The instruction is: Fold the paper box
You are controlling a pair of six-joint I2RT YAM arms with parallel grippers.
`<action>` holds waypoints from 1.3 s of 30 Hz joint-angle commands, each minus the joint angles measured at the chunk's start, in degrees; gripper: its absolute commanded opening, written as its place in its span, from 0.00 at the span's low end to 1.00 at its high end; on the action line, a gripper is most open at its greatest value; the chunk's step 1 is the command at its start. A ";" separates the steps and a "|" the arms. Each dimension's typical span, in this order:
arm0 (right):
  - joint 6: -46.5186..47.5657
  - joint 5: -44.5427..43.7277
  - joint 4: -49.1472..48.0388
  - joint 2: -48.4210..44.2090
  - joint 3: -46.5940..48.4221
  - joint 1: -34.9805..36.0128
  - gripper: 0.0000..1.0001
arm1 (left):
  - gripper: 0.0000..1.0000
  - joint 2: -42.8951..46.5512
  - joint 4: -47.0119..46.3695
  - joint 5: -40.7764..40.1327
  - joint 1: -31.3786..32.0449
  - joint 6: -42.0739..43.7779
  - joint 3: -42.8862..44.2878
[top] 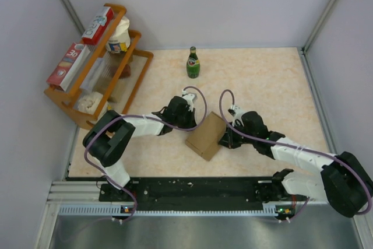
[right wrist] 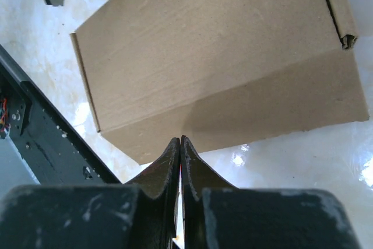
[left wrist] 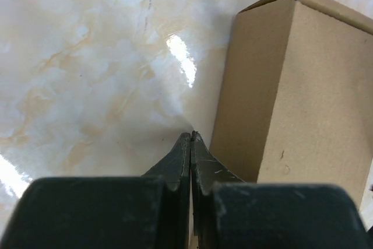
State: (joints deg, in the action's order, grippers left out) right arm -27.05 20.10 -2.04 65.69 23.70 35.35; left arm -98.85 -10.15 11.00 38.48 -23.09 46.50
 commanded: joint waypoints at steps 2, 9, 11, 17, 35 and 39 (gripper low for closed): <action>0.86 -1.81 3.43 -5.92 2.40 0.86 0.02 | 0.00 4.10 3.47 -5.29 0.11 2.26 2.28; 1.29 -1.55 3.80 -5.93 2.40 0.86 0.02 | 0.18 7.87 3.30 -8.36 0.10 1.82 1.93; 1.21 -1.38 3.54 -5.49 2.22 0.86 0.02 | 0.27 9.63 2.95 -9.68 0.10 1.74 0.88; 1.30 -1.20 2.49 -4.61 1.96 0.86 0.05 | 0.56 14.91 -2.93 -10.30 0.02 2.87 -3.87; 1.38 -1.64 1.09 -1.97 2.05 0.94 0.06 | 0.39 9.47 -9.89 8.77 -0.07 6.04 -5.81; 1.56 -1.55 0.99 -1.62 2.14 0.94 0.06 | 0.39 8.76 -9.53 8.77 -0.07 6.57 -5.54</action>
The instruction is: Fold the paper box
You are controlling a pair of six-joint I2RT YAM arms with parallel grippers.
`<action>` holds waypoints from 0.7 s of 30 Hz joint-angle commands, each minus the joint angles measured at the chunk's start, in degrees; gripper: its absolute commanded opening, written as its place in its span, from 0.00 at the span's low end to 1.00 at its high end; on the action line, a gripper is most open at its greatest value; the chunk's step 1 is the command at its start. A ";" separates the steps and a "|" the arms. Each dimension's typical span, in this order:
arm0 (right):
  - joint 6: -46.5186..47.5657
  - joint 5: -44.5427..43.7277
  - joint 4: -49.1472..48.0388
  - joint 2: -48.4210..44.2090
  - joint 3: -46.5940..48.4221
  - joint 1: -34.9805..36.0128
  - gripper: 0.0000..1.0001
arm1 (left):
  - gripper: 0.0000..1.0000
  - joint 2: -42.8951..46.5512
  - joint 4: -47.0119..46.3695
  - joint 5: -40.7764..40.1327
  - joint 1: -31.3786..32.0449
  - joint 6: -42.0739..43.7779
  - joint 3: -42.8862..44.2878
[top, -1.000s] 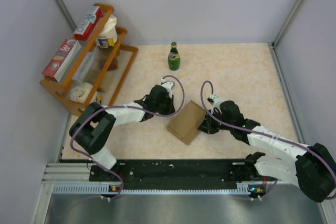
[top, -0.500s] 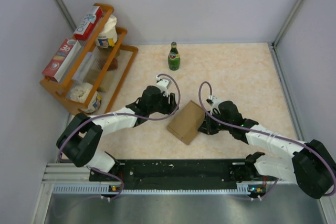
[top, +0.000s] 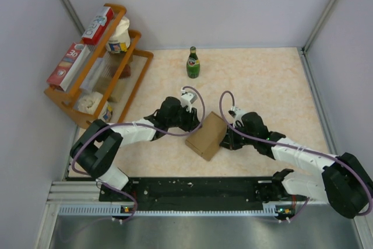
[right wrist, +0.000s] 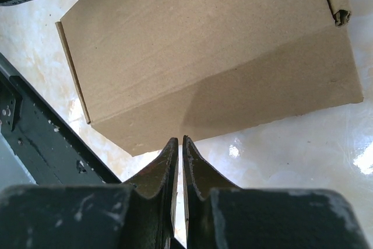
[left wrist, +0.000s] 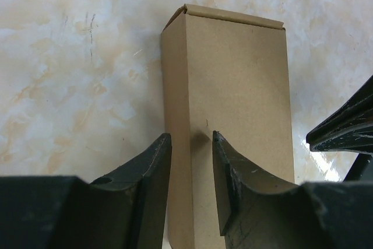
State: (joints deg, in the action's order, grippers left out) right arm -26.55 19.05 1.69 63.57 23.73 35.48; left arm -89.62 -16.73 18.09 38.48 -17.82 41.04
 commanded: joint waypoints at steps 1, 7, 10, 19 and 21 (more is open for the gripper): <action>1.06 -0.50 -2.92 0.76 2.20 0.73 0.06 | 0.39 -0.64 -2.87 1.86 -0.07 1.30 -0.17; 0.88 -0.59 -3.89 1.82 2.11 0.64 0.07 | 0.38 -1.60 -3.13 2.74 -0.07 1.30 -0.17; 0.71 -0.59 -4.59 2.78 2.03 0.64 0.07 | 0.36 -2.22 -3.57 3.53 0.02 1.04 -0.17; 0.09 0.29 -7.40 5.86 2.82 0.73 0.07 | 0.28 -3.54 -6.65 6.26 -0.07 -1.07 -1.40; 0.09 0.38 -8.02 6.56 2.82 0.73 0.07 | 0.27 -3.71 -7.09 6.70 0.02 -1.42 -1.57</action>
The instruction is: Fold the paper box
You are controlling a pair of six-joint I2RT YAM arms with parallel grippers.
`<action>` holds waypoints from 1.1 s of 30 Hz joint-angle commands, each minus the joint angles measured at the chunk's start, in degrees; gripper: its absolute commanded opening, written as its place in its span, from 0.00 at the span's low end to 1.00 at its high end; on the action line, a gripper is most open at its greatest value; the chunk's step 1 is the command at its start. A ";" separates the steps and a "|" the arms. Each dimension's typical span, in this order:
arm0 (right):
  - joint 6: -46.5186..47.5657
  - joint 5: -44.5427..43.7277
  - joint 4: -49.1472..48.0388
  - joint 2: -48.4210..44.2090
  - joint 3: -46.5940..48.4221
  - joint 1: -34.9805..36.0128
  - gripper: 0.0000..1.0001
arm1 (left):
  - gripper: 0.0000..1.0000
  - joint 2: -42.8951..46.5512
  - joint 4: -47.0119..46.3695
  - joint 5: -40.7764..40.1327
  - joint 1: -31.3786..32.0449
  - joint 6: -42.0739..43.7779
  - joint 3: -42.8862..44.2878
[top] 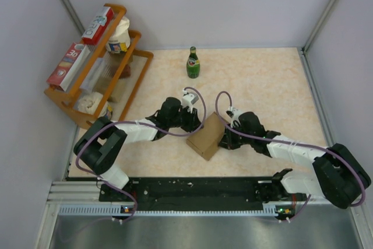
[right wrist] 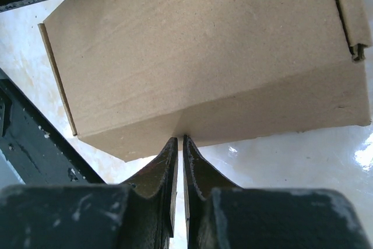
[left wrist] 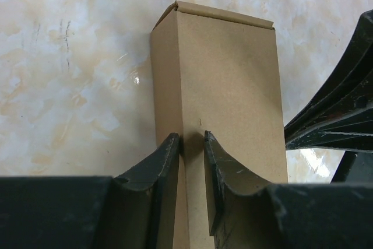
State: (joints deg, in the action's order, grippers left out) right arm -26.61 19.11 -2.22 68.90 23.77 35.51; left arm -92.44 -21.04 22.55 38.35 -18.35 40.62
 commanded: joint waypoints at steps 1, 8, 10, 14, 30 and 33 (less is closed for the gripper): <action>0.07 0.31 -4.54 1.41 2.69 0.70 0.07 | 0.27 -0.90 -2.96 2.41 0.24 -0.99 -1.42; -0.28 0.40 -7.97 3.34 2.60 0.70 0.07 | 0.25 -1.42 -3.75 3.38 0.15 -1.43 -2.04; -0.28 0.57 -9.20 3.69 2.51 0.70 0.07 | 0.24 -1.60 -3.92 3.64 0.15 -1.43 -2.21; -0.37 1.36 -12.19 4.66 2.25 0.62 0.07 | 0.23 -2.21 -4.71 4.61 0.24 -1.87 -2.30; 0.33 -6.35 -2.02 -4.03 1.19 0.70 0.10 | 0.20 1.03 -4.54 2.60 0.68 -3.97 -5.55; -1.42 -11.45 4.22 -7.20 0.84 0.62 0.11 | 0.20 2.61 -4.98 2.59 1.11 -5.64 -7.30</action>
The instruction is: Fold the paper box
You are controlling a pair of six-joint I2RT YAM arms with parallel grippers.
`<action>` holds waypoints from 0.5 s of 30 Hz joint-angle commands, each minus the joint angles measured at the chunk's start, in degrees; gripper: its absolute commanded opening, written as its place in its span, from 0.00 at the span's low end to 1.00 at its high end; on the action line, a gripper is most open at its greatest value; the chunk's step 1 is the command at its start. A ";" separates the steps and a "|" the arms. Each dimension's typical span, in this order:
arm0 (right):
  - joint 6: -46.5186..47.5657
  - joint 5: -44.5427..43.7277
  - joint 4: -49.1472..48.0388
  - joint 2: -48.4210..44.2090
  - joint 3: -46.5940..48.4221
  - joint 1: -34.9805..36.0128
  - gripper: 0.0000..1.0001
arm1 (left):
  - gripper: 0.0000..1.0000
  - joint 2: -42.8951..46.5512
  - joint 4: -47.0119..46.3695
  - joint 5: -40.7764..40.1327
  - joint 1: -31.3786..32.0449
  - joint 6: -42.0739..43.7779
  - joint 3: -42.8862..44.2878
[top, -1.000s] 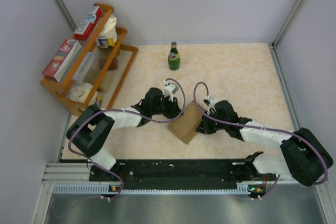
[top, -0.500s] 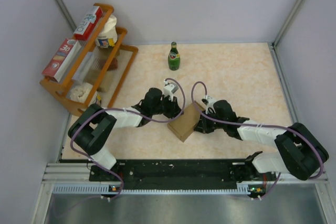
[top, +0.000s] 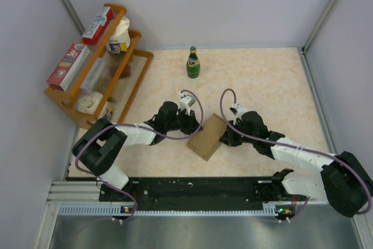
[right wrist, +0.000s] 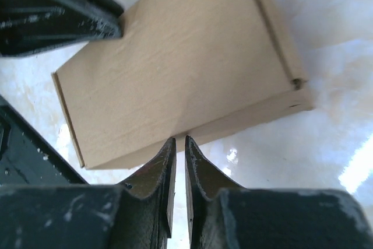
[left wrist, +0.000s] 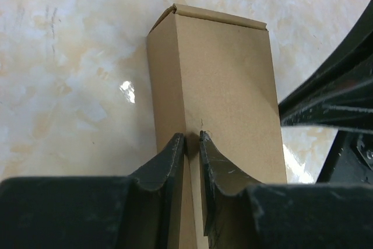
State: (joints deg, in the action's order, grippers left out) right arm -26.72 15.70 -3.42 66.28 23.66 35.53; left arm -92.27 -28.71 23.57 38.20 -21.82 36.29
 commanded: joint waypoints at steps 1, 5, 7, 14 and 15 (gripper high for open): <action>-1.93 -9.28 6.92 -5.45 0.86 0.59 0.11 | 0.20 2.97 2.95 1.39 1.70 -2.26 -3.24; -4.21 -12.89 11.59 -5.29 1.65 0.60 0.11 | 0.20 5.69 4.36 -0.72 3.81 -3.13 -4.74; -5.27 -13.24 12.91 -4.93 1.91 0.59 0.11 | 0.19 6.92 4.36 -1.24 5.30 -4.10 -5.61; -7.03 -13.85 14.49 -4.41 1.21 0.68 0.10 | 0.18 12.10 6.47 -7.48 10.93 -8.05 -8.43; -7.12 -14.21 14.41 -4.06 1.21 0.60 0.10 | 0.19 12.98 6.56 -8.01 11.37 -8.67 -8.87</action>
State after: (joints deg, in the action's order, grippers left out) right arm -32.27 3.55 10.74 61.69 23.66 35.53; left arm -83.11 -24.38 19.03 47.62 -27.55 29.61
